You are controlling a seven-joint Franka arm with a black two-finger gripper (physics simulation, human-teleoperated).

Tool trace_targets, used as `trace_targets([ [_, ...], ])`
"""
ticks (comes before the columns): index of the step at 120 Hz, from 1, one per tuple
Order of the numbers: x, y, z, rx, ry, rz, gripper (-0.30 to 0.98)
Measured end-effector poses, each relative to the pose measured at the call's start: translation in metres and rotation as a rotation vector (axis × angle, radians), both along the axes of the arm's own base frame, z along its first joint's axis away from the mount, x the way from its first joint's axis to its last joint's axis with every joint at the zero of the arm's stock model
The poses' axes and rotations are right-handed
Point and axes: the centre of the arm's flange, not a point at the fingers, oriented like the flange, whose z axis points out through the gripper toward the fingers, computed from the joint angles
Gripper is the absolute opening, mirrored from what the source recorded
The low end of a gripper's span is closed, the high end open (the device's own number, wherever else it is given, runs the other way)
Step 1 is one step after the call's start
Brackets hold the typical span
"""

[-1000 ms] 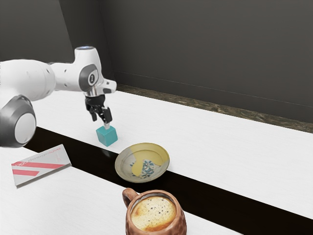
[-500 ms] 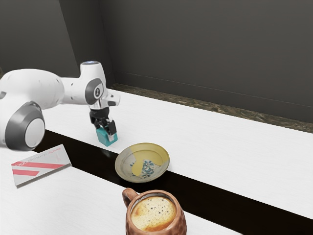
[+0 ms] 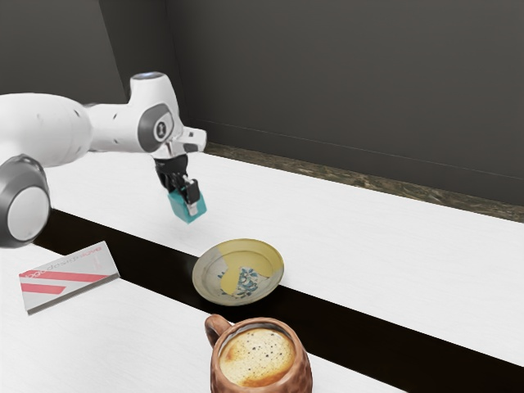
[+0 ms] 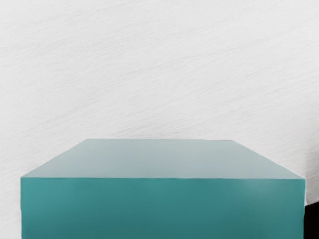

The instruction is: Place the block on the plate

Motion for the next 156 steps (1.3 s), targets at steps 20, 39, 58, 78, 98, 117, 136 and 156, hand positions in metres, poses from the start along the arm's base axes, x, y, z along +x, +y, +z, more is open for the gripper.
trace_targets([
  [20, -0.031, -0.041, 0.036, -0.022, -0.013, -0.049, 0.38],
  [39, -0.064, -0.080, 0.059, -0.023, -0.012, -0.121, 0.38],
  [58, -0.085, -0.120, 0.054, -0.005, 0.020, -0.212, 0.38],
  [78, -0.095, -0.156, 0.037, 0.004, 0.052, -0.287, 0.38],
  [98, -0.088, -0.174, -0.008, 0.007, 0.072, -0.318, 0.38],
  [117, -0.085, -0.185, -0.032, 0.007, 0.075, -0.333, 0.38],
  [136, -0.084, -0.189, -0.041, 0.001, 0.069, -0.336, 0.48],
  [156, -0.083, -0.190, -0.036, -0.003, 0.053, -0.334, 0.59],
])
